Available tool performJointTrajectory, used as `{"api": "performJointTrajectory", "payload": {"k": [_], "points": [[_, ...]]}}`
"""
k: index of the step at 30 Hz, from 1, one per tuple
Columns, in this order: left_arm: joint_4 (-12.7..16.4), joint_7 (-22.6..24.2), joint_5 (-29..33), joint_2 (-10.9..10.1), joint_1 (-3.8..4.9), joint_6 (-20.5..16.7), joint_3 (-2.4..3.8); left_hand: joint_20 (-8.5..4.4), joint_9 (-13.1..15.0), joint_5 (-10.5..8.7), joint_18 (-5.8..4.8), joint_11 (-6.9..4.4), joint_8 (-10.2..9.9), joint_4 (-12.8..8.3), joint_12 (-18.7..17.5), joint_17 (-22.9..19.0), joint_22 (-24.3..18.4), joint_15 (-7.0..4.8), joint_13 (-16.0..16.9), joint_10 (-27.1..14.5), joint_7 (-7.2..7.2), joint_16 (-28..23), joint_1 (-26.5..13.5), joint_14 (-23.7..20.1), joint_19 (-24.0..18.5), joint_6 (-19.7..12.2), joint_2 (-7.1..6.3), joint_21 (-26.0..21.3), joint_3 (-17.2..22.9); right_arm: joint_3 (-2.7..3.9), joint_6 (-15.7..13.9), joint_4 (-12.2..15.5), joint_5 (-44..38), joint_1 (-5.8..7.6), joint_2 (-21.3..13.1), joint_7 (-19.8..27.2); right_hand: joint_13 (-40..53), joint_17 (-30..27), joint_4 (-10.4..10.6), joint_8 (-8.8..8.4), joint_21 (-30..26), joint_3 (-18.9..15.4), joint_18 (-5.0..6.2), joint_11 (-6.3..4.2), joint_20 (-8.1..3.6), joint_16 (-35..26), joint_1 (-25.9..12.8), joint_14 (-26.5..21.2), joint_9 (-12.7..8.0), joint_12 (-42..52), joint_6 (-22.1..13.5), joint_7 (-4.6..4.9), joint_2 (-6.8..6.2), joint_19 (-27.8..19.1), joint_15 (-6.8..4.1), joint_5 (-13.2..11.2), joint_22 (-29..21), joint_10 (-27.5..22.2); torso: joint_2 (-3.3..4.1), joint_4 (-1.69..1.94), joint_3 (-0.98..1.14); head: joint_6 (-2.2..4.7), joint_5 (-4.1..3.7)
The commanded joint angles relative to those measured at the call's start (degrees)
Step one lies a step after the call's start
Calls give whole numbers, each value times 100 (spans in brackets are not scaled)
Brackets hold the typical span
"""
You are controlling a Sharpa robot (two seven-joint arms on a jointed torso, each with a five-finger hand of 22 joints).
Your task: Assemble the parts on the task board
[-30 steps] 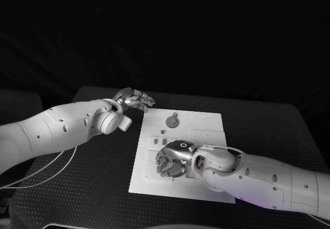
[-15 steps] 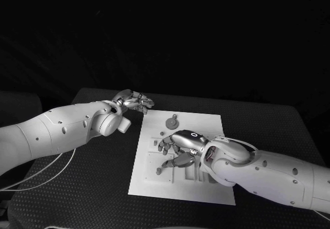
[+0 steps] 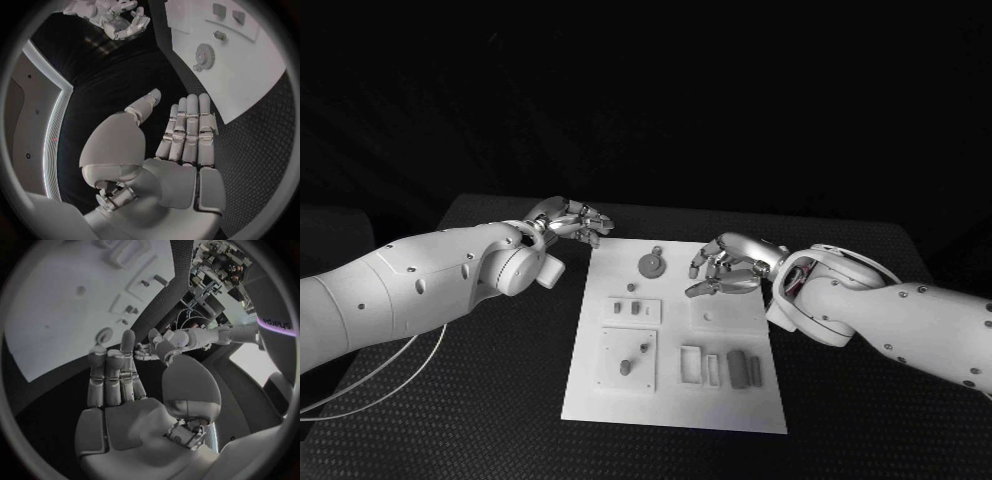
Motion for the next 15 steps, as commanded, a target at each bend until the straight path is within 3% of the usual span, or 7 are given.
{"api": "performJointTrajectory", "payload": {"k": [1, 2, 8, 15], "points": [[9, 26, 26, -8, 17, 92, 4, 49, -10, -23, 61, -10, 37, 43, -17, 7, 8, 29, 0, -43, 5, -25, -50, 0, 2, -36, -3, -19, -2, -18, 836, 21, 945, -3, -92, -633, 1376, 199, 71, 90, 173, -31, 343, -13, -77, 307, -106, -3, 172, 1501, 28, -26, 90, 29, 90, 1, 114, -819, -5, -19, 6, 54, -155], [4, 31, 26, 5, 17, 99, 4, 49, -10, -23, 61, -10, 38, 43, -17, 7, 8, 29, 0, -43, 5, -25, -51, 0, 2, -35, -4, -19, -2, -19, 1016, 27, 1026, -3, -143, -728, 1833, 334, 69, 111, 389, 4, 343, -92, -153, 563, -91, 145, 254, 2088, 18, -64, 91, 162, -46, -5, 230, -888, 0, -24, 13, 57, -142], [6, 36, 26, 4, 17, 95, 3, 49, -10, -22, 61, -10, 39, 47, -17, 9, 9, 29, 1, -43, 5, -26, -54, 0, 3, -35, -3, -20, -3, -70, 1417, 185, 957, -4, -406, -1061, 2285, 1006, 239, 156, 599, 95, 343, -150, -361, 1135, -349, 583, 445, 2817, 89, -118, 148, 323, -115, -15, 335, -770, -1, -18, 32, -1, -107], [12, 31, 26, -21, 17, 80, 3, 49, -10, -22, 61, -11, 40, 50, -16, 11, 10, 28, 1, -43, 4, -27, -57, 0, 3, -34, -5, -21, -4, -160, 2004, 403, 935, -5, -733, -1366, 2443, 1217, 552, 146, 520, 166, 343, -192, -450, 1292, -723, 670, 525, 3056, 176, -156, 157, 399, -149, -16, 258, -638, -1, -16, 15, -50, -131]]}}
